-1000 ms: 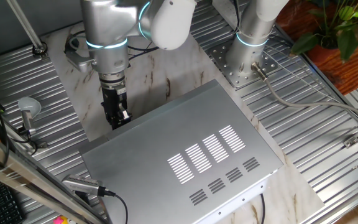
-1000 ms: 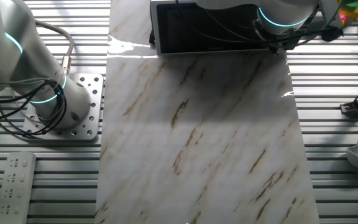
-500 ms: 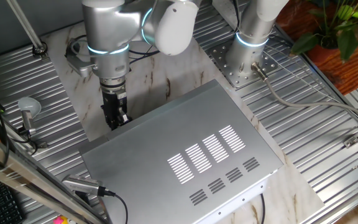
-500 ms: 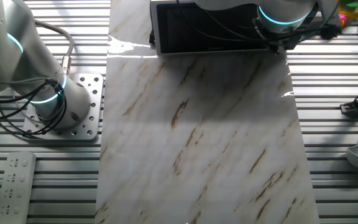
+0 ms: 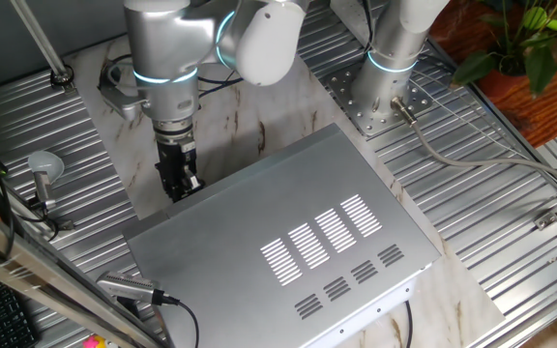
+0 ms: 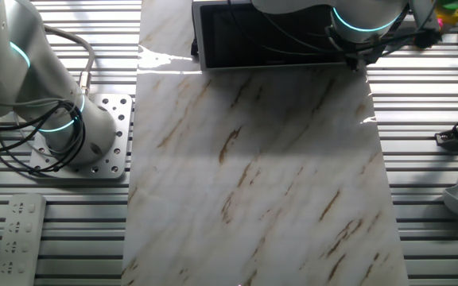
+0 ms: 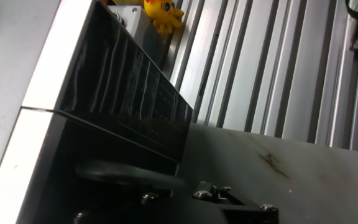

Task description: Open the microwave door

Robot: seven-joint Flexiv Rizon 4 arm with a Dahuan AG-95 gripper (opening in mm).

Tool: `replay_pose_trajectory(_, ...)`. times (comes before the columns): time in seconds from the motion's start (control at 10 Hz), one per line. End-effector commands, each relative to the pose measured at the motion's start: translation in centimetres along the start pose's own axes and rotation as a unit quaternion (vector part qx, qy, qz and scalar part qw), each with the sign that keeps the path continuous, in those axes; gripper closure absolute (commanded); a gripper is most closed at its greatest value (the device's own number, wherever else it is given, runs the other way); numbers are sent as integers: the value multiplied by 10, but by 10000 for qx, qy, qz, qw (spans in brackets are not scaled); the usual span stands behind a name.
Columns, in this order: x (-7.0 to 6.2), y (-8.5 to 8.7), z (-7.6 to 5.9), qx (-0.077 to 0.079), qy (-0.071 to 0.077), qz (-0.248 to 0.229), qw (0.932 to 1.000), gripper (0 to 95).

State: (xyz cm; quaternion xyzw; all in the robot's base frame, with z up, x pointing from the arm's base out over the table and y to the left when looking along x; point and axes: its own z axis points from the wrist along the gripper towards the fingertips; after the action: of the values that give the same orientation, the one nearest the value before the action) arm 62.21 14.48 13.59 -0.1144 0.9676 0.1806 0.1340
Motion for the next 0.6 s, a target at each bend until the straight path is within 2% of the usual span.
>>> replay_pose_trajectory(0.1, -1, 1, -1, 46, 9, 42, 10000, 570)
replay_pose_trajectory(0.6, -1, -3, 2, 101, 31, -55, 9999, 570)
